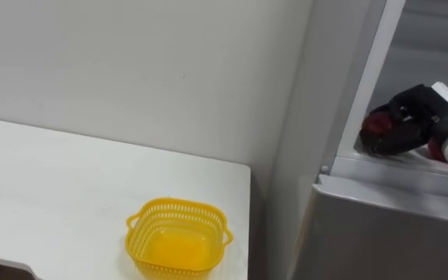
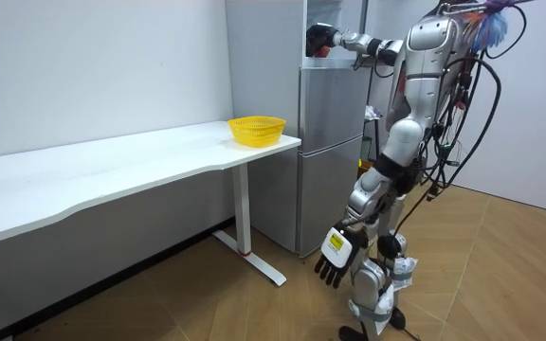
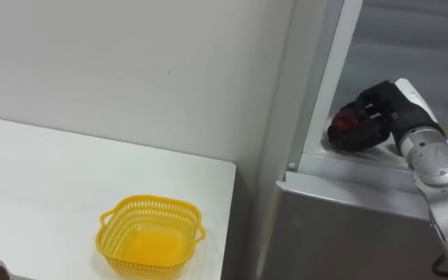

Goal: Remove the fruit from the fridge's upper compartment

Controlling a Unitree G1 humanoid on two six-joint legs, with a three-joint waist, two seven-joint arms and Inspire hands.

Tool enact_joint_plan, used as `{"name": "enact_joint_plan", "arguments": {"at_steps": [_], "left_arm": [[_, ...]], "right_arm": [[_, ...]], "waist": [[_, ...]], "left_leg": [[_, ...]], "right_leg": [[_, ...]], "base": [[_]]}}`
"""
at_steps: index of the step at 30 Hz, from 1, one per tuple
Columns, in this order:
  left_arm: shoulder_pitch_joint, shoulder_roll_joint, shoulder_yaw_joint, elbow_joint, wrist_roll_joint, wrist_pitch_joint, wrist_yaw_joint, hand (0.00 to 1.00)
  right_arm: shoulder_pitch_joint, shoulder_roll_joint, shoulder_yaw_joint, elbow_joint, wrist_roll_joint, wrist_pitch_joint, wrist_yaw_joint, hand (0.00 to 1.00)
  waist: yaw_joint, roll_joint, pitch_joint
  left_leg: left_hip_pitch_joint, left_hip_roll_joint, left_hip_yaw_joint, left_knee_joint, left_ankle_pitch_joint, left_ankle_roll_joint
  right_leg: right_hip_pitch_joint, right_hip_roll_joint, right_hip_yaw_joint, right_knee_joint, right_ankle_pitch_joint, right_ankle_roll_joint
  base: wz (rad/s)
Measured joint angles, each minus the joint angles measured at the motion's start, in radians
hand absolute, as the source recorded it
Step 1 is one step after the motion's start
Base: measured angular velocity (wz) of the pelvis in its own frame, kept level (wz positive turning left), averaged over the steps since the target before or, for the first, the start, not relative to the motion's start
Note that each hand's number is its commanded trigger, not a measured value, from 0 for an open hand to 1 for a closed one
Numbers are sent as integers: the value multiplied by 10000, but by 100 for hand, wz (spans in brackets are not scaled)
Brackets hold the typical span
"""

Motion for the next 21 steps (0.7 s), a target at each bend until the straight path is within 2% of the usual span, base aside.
{"name": "enact_joint_plan", "arguments": {"at_steps": [4,8,12,14,18,21], "left_arm": [[5,1,-4,-44,-29,-92,55,0],[22,6,6,-41,-11,-116,213,0],[126,22,5,-37,-31,-270,227,0],[216,22,9,-36,-48,-440,395,0],[250,-23,9,-36,-22,-551,464,0],[244,-41,22,-36,-49,-609,714,0]], "right_arm": [[63,6,187,-662,331,45,-70,100],[634,2,277,-1724,657,114,-450,100],[1316,-7,139,-2872,688,116,-766,100],[1900,-6,-57,-3751,660,129,-950,100],[2515,-5,-240,-4879,586,125,-1162,100],[3242,7,-431,-6289,439,91,-1337,100]], "waist": [[42,-43,-6],[13,-112,-45],[-35,-109,-42],[-41,-90,-30],[-228,23,50],[-312,116,67]], "left_leg": [[-62,11,166,-86,10,-15],[-64,21,350,-95,11,-13],[-57,23,409,-140,10,-12],[-26,34,500,-150,10,-12],[-22,47,560,-150,9,-11],[-123,66,602,-215,9,-12]], "right_leg": [[-169,30,261,31,-5,-9],[-264,30,303,32,-4,-9],[-342,50,515,35,-3,-10],[-335,66,539,29,-3,-10],[-319,67,537,8,-3,-10],[-464,85,558,19,-3,-11]], "base": [[-12],[-9],[-13],[-8],[-1],[-2]]}}
